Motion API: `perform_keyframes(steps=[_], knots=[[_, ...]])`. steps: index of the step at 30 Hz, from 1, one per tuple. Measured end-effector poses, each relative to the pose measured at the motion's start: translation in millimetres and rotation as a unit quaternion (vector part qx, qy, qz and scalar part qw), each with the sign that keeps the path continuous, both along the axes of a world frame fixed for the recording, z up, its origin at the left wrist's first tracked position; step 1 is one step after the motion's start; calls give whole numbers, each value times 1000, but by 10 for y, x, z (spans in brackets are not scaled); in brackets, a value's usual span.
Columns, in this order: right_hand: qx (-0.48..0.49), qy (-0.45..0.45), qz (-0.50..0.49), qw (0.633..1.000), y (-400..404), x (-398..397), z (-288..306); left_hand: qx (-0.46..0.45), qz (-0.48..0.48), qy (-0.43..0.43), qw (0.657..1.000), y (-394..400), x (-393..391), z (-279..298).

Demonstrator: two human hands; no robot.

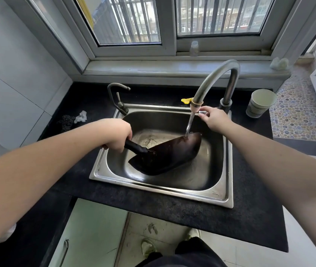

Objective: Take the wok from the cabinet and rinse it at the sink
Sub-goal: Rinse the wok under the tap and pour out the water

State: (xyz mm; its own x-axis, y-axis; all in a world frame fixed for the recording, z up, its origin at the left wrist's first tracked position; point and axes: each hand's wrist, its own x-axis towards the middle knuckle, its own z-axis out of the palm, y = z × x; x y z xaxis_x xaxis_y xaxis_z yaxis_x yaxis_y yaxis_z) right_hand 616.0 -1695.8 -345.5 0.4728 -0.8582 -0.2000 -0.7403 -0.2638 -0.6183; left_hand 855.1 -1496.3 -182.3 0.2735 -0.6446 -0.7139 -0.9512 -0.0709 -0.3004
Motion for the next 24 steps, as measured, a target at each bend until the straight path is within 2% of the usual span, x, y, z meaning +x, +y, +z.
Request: perform_keyframes(steps=[10, 24], knots=[[5, -5, -8, 1000, -17, 4, -35, 57, 18, -11, 998, -265, -456, 73], [-7, 27, -13, 1000, -31, 16, -13, 76, 54, -7, 996, -567, -607, 6]])
